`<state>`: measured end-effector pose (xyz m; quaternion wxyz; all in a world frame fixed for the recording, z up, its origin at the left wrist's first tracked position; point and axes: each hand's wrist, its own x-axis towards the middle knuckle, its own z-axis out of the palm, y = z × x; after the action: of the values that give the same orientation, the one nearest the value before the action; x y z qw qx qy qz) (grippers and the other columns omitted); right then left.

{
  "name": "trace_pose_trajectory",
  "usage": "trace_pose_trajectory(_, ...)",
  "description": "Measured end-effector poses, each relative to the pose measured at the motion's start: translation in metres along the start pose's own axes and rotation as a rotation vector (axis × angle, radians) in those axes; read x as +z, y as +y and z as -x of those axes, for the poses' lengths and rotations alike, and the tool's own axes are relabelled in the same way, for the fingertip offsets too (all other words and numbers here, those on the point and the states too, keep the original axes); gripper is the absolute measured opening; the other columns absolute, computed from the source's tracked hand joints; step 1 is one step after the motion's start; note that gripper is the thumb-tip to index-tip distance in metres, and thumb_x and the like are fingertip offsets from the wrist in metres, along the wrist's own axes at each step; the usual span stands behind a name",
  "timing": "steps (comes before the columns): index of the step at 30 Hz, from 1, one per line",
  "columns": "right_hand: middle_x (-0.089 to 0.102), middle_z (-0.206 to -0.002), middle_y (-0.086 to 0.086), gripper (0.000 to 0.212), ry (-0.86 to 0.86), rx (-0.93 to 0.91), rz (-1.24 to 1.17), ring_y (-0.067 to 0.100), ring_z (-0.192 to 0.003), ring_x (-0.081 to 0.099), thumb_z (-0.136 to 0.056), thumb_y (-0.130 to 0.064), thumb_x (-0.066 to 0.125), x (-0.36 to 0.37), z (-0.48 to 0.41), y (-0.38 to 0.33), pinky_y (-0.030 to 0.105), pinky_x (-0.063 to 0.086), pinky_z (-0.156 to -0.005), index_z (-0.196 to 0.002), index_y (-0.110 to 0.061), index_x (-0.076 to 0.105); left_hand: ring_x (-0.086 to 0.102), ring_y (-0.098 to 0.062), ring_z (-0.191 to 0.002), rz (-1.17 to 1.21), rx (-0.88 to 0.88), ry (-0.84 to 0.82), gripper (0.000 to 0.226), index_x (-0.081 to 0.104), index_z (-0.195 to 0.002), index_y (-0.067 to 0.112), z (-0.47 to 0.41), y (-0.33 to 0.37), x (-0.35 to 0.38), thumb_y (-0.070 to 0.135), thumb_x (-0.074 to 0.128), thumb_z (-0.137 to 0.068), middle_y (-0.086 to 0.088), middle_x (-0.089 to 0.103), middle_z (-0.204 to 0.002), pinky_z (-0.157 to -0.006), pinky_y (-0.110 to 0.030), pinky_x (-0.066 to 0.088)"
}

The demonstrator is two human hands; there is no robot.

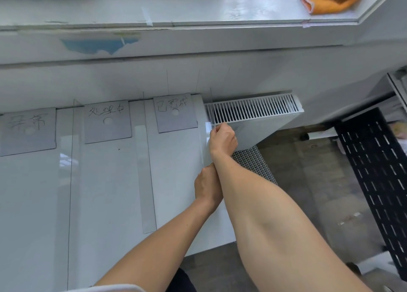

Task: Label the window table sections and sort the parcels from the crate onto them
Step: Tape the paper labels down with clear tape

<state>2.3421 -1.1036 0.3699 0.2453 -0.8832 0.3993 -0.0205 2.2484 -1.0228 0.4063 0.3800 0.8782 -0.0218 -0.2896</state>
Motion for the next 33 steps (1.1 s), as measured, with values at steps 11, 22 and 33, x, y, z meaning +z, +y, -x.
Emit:
trace_pose_trajectory(11,0.068,-0.109,0.007,0.018,-0.05,-0.067,0.015,0.024,-0.097,0.065,-0.101,-0.025,0.055,0.009,0.007,0.001,0.034,0.047,-0.078,-0.106,-0.01,0.065,0.055,-0.026,-0.069,0.023,-0.086,0.014,0.019,0.051,-0.076,0.019,-0.008,-0.013,0.011,0.023,0.044,-0.094,0.002,0.056,-0.071,-0.06,-0.031,0.041)
trace_pose_trajectory(22,0.066,-0.11,0.006,0.017,-0.036,-0.053,-0.018,0.023,-0.096,0.064,-0.1,-0.024,0.056,0.013,0.005,0.002,0.029,0.039,-0.073,-0.106,-0.01,0.064,0.055,-0.026,-0.07,0.064,-0.129,0.005,0.028,0.044,-0.066,0.024,-0.011,-0.014,0.015,0.023,0.045,-0.094,-0.003,0.06,-0.076,-0.062,-0.031,0.044)
trace_pose_trajectory(33,0.061,-0.12,0.007,0.033,0.052,-0.126,-0.02,0.025,-0.112,0.054,-0.101,-0.036,0.047,-0.003,0.007,-0.02,0.039,0.042,-0.093,-0.12,-0.011,0.057,0.062,-0.031,-0.088,-0.145,0.085,0.201,0.016,0.056,-0.089,0.016,-0.024,-0.013,-0.035,0.026,0.045,-0.095,-0.007,0.067,-0.098,-0.061,-0.034,0.041)
